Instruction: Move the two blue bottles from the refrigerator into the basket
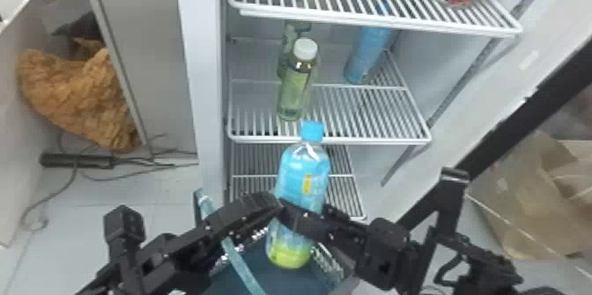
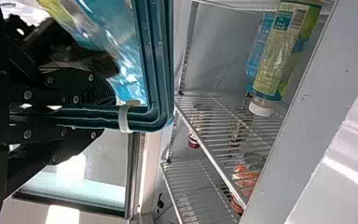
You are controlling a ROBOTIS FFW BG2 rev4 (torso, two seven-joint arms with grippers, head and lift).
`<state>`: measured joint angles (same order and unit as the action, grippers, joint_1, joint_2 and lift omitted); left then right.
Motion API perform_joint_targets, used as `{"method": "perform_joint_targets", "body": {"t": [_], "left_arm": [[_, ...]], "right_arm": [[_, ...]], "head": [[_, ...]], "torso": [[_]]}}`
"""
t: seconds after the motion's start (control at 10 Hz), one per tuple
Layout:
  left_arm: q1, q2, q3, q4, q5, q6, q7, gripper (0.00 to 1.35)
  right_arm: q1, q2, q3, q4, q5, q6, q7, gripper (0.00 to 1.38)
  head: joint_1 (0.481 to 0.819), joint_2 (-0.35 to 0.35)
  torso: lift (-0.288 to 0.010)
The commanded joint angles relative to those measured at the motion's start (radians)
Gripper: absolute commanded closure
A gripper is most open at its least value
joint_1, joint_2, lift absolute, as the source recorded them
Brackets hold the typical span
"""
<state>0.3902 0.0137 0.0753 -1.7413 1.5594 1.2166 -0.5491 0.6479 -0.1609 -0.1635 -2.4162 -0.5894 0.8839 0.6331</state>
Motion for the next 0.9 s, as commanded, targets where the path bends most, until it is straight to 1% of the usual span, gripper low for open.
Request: {"method": "perform_joint_targets", "body": {"t": [0.0,0.1,0.2,0.3,0.5,0.6,0.7,0.8], "left_arm": [[0.000,0.000,0.001,0.000,0.000,-0.002,0.000,1.16],[0.000,0.000,0.001,0.000,0.000,-0.002,0.000,1.16],[0.000,0.000,0.001,0.000,0.000,-0.002,0.000,1.16],[0.000,0.000,0.001,0.000,0.002,-0.002,0.000,1.16],[0.005,0.002,0.003,0.000,0.002,-0.002,0.000,1.16],[0.005,0.002,0.003,0.000,0.002,0.001,0.000,1.16],[0.005,0.002,0.003,0.000,0.002,-0.002,0.000,1.16],[0.005,0.002,0.003,0.000,0.002,0.001,-0.002,1.16]], "right_arm": [[0.000,-0.008,0.012,0.007,-0.003,0.044,0.002,1.14],[-0.002,-0.008,0.014,0.012,-0.007,0.046,0.002,0.74],[-0.002,-0.009,0.012,0.015,-0.005,0.046,0.002,0.29],[-0.002,-0.011,0.012,0.015,-0.007,0.046,0.002,0.05],[-0.002,-0.009,0.008,0.027,-0.033,0.014,0.002,0.16],[-0.002,-0.003,-0.010,0.027,-0.025,-0.018,0.000,0.17],[-0.002,0.003,-0.040,0.029,-0.015,-0.084,0.000,0.17],[-0.005,0.011,-0.072,0.051,-0.019,-0.189,0.000,0.17]], "head": [[0.695,-0.189],[0.695,-0.179],[0.695,-0.176],[0.695,-0.175],[0.695,-0.175],[0.695,-0.173],[0.695,-0.182],[0.695,-0.194]], "torso": [[-0.216],[-0.216],[-0.216],[-0.216],[-0.216],[-0.216],[-0.216],[-0.216]]}}
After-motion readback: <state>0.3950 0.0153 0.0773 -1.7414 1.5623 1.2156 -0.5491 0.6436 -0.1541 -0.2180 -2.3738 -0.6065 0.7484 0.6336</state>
